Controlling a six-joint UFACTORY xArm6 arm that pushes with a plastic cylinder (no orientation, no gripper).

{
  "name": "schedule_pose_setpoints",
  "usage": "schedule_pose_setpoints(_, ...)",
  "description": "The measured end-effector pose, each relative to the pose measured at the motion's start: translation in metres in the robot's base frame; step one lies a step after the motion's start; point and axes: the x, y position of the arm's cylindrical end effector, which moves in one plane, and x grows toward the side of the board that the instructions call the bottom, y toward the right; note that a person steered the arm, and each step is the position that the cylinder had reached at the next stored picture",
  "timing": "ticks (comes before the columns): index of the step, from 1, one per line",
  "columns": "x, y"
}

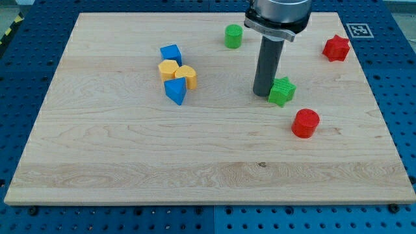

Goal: Point at the blue triangle

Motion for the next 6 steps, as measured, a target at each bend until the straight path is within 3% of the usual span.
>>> schedule_pose_setpoints(2,0.020,-0.034)
schedule_pose_setpoints(3,0.059,-0.071)
schedule_pose_setpoints(4,0.077,-0.144)
schedule_pose_setpoints(5,0.041,-0.215)
schedule_pose_setpoints(6,0.004,-0.217)
